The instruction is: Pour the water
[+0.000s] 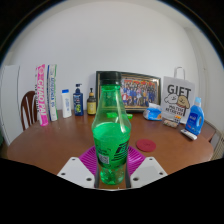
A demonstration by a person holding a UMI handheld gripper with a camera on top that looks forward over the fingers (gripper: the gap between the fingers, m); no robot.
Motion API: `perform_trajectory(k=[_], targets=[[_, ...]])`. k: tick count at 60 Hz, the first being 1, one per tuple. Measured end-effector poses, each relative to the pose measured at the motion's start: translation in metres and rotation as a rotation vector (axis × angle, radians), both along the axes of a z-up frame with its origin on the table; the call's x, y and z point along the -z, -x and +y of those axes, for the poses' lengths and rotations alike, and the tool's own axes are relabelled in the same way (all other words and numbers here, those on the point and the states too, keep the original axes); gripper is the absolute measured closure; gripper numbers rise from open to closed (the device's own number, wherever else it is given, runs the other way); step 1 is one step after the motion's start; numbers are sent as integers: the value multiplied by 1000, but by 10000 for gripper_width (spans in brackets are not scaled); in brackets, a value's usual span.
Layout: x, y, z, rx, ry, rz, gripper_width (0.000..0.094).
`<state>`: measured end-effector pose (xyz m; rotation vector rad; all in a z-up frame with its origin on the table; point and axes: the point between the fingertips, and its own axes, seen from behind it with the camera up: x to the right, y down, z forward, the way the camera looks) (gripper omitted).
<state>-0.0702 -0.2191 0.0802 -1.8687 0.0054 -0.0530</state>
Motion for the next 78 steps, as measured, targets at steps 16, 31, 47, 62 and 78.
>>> perform_trajectory(k=[16, 31, 47, 62, 78], targets=[[-51, -46, 9, 32, 6, -239, 589], [-106, -157, 55, 103, 94, -881, 591], [-112, -179, 102, -3, 191, -1510, 586], [-106, -160, 127, -87, 207, -1911, 587], [-95, -158, 130, -137, 239, -1958, 585]])
